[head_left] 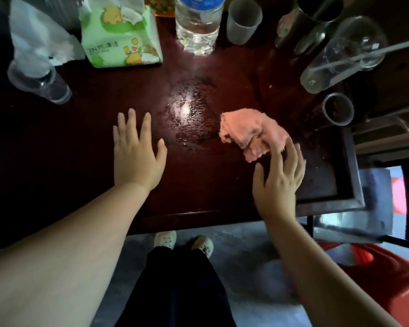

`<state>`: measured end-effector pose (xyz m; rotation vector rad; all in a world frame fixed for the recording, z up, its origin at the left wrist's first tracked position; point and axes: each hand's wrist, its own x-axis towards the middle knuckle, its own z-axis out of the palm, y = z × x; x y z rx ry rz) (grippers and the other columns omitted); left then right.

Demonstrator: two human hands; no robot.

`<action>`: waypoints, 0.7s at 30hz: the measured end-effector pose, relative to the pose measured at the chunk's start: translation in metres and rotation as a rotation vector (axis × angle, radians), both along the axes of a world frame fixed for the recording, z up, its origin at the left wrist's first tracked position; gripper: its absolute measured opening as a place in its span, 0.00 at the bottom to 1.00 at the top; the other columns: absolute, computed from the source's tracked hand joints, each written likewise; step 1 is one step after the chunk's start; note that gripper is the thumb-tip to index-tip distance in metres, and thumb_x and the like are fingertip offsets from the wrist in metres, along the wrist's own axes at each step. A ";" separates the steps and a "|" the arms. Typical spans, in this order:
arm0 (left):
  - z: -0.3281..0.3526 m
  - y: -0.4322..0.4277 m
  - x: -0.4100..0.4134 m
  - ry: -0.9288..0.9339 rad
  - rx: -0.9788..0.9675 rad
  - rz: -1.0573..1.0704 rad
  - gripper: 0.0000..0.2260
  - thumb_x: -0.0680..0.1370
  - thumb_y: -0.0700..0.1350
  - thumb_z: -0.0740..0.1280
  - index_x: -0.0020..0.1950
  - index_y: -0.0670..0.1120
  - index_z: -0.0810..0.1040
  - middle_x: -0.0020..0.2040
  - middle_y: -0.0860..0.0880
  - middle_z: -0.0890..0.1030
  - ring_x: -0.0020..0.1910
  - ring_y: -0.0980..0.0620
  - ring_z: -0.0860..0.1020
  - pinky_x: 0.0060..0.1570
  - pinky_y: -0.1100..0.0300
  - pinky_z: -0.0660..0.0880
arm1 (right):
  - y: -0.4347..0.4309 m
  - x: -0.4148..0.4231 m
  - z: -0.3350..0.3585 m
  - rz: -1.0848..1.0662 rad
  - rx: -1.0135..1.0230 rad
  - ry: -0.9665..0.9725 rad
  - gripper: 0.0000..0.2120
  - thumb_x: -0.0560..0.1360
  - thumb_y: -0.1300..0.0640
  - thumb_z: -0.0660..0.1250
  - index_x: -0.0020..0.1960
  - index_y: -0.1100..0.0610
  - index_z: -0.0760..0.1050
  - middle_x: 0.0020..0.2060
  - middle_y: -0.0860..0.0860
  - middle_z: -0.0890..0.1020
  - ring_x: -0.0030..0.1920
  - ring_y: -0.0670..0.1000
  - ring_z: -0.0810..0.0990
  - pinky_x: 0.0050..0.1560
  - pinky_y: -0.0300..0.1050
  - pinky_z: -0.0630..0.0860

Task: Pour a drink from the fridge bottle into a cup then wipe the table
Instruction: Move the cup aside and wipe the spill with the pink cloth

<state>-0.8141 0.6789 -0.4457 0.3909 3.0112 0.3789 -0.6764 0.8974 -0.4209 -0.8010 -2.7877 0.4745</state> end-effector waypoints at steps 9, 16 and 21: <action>0.000 0.000 -0.002 -0.012 0.019 -0.015 0.26 0.80 0.51 0.56 0.76 0.42 0.59 0.77 0.38 0.54 0.76 0.39 0.49 0.75 0.47 0.46 | 0.069 -0.097 0.012 0.839 0.225 -0.201 0.21 0.75 0.44 0.58 0.62 0.54 0.74 0.58 0.56 0.76 0.59 0.58 0.72 0.54 0.53 0.70; 0.002 0.002 -0.003 -0.020 0.030 -0.014 0.27 0.79 0.51 0.56 0.76 0.42 0.59 0.77 0.38 0.55 0.76 0.39 0.49 0.75 0.47 0.46 | 0.067 -0.086 -0.007 0.511 0.146 -0.078 0.19 0.73 0.45 0.65 0.59 0.53 0.75 0.50 0.57 0.75 0.49 0.59 0.72 0.50 0.55 0.73; 0.001 0.001 -0.004 -0.013 0.021 -0.010 0.27 0.79 0.50 0.57 0.76 0.42 0.59 0.77 0.38 0.55 0.76 0.39 0.49 0.74 0.48 0.44 | 0.002 -0.067 -0.015 -0.155 0.048 -0.026 0.18 0.73 0.48 0.66 0.61 0.52 0.75 0.54 0.56 0.74 0.52 0.58 0.71 0.52 0.52 0.69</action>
